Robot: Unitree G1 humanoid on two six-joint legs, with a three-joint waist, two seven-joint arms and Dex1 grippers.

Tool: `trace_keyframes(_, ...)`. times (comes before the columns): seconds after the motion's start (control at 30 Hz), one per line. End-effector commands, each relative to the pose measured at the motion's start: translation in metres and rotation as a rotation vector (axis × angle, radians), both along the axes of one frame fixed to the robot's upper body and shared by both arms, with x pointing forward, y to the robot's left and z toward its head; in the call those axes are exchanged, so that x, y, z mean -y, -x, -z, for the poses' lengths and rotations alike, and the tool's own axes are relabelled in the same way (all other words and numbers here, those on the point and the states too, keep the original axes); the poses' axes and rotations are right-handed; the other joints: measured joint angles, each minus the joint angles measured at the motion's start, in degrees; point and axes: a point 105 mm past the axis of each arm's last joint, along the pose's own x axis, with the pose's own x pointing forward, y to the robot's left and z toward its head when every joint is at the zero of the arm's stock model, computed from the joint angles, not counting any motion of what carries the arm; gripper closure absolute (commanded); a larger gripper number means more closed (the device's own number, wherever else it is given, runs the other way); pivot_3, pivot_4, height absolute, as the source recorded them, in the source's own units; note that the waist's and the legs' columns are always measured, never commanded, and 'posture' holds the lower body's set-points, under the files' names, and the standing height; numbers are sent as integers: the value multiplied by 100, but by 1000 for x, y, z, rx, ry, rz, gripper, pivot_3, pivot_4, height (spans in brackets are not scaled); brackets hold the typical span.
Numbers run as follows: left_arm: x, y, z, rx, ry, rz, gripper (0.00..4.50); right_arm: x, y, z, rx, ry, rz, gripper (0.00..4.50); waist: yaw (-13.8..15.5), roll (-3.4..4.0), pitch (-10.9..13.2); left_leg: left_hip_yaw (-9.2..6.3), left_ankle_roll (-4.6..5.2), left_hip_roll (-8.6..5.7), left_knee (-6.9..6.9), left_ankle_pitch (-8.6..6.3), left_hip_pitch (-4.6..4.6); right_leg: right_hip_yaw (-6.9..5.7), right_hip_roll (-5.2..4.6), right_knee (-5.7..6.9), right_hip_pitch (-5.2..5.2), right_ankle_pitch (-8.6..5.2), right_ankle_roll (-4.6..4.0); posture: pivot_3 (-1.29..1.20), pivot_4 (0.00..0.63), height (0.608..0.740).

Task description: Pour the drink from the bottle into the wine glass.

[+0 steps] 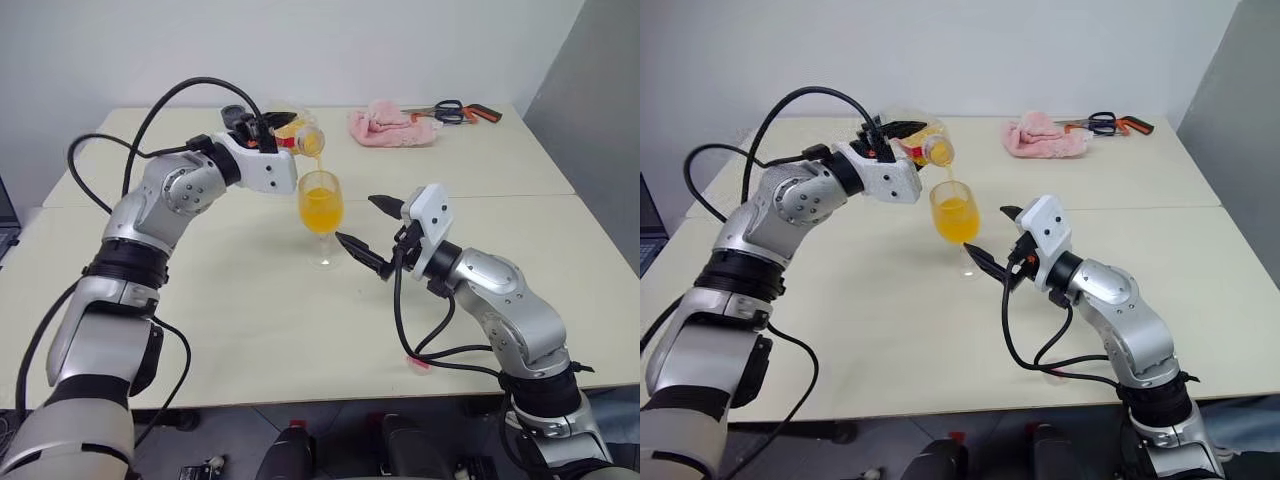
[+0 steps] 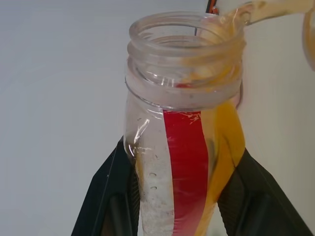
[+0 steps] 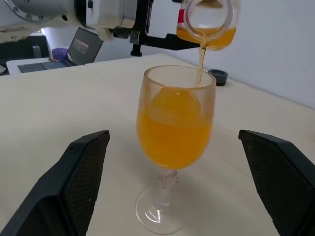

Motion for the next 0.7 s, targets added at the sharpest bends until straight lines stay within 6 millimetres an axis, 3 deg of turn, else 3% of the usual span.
trace_keyframes(0.03,-5,4,-26,-44,240,3,2847,-6,11,-18,106,-17,-45,0,0,0,0,-1,0,-1,1,0,0,0,-1,2,0,0,0,0,150,740)
trace_keyframes(0.1,-7,5,-24,-82,283,-4,2847,-6,12,-19,125,-20,-47,0,-13,-1,-1,-5,0,0,3,0,0,1,-1,1,0,0,0,0,150,740)
trace_keyframes(0.23,-25,2,-24,-199,529,-58,2847,-9,17,-21,143,-24,-91,0,-40,-2,-1,-11,0,1,2,0,2,3,-1,2,0,0,0,0,150,740)
trace_keyframes(0.37,-63,1,-16,-267,720,-178,2847,-11,32,-14,87,47,-224,0,-68,-2,-1,-20,0,2,2,0,2,2,0,3,0,0,0,0,150,740)
trace_keyframes(0.5,-99,7,7,-353,917,-301,2847,-7,42,-6,31,130,-317,0,-79,-3,-2,-23,0,3,1,0,6,3,-1,1,3,0,0,0,150,740)
trace_keyframes(0.7,-127,20,49,-483,1107,-418,2847,-6,38,1,-19,189,-326,0,-41,-6,-4,-31,0,5,4,0,8,1,-1,1,6,0,0,0,150,740)
